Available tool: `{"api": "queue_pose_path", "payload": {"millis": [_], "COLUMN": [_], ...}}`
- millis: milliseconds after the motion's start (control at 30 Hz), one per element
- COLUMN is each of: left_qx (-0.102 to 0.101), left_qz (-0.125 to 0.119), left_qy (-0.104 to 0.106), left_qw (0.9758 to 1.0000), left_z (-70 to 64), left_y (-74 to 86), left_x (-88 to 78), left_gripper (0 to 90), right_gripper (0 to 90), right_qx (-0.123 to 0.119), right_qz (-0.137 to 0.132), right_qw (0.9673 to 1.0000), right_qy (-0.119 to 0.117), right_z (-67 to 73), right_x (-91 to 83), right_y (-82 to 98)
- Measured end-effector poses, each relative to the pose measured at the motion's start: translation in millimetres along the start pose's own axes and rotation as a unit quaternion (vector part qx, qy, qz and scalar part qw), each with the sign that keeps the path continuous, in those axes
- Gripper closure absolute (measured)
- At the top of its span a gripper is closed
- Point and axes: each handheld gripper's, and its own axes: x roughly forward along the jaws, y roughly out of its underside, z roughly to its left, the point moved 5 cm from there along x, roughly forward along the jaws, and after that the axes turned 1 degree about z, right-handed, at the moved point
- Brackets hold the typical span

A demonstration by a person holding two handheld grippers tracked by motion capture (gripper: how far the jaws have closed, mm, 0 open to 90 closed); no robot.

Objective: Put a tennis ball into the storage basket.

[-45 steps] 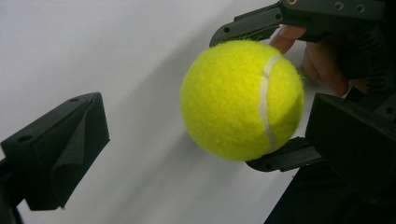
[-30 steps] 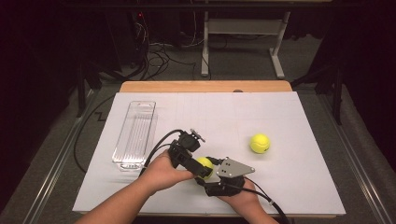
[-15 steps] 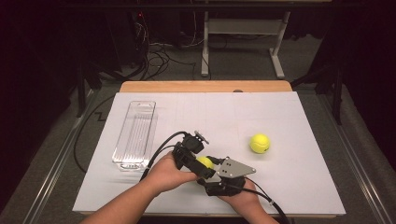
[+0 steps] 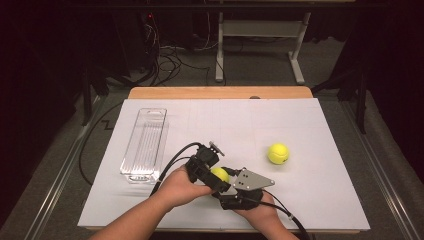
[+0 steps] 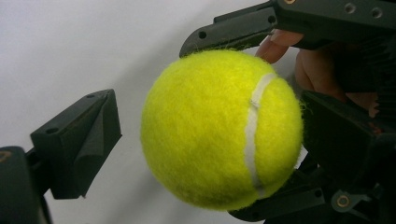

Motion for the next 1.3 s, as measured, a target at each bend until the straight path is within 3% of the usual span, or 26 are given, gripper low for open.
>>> {"api": "queue_pose_path", "payload": {"millis": [267, 733, 1300], "left_qx": [-0.002, -0.005, -0.007], "left_qz": [0.006, 0.001, 0.008], "left_qy": [0.004, 0.027, 0.031], "left_qw": [1.0000, 0.9996, 0.9995], "left_z": [1.2, 0.7, 1.6], "left_y": [1.7, 0.5, 0.0], "left_x": [2.6, 0.8, 0.8], "left_gripper": [11.4, 24.4, 25.9], "right_gripper": [27.1, 27.1, 27.0], "right_qx": [-0.001, 0.000, 0.002], "right_qz": [0.000, 0.000, 0.000], "right_qw": [1.0000, 1.0000, 1.0000], "right_qy": [0.001, 0.004, 0.003], "right_z": [-0.5, -1.3, -1.0], "right_x": [-0.3, -0.6, 0.0], "right_y": [-0.3, -0.2, 0.1]}}
